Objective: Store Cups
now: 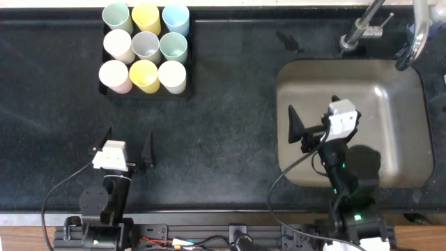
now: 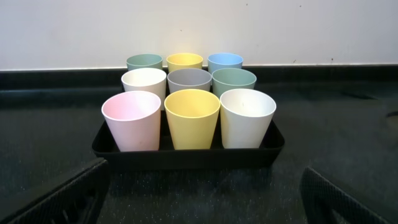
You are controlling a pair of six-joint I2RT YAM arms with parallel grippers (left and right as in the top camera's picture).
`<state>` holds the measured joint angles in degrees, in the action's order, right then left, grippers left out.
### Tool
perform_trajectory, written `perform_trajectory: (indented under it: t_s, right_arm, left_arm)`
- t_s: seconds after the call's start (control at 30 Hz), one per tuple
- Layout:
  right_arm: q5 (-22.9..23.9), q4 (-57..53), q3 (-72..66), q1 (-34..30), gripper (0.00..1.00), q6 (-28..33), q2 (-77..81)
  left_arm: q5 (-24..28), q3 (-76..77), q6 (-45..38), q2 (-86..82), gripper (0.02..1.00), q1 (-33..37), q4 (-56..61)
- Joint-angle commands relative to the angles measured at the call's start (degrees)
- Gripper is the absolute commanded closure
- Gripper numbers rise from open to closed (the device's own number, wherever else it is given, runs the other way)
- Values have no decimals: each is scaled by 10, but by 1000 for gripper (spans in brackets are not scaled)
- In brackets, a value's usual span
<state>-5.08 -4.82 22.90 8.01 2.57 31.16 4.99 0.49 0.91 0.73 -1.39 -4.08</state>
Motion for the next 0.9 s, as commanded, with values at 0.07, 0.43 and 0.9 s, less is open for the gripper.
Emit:
perform_trajectory:
  t_s: [0.07,0.43,0.9]
  right_arm:
    - [3,50,-60,-2,5,-9,-52]
    - [3,198,-197,-2,5,-9,-153]
    - [28,25,-226,-22,5,-26,-312]
  left_arm:
    - [9,0,0,-6,20,-1,-2]
    - [9,0,0,-6,18,-1,-2]
    - [9,0,-1,-6,18,-1,-2]
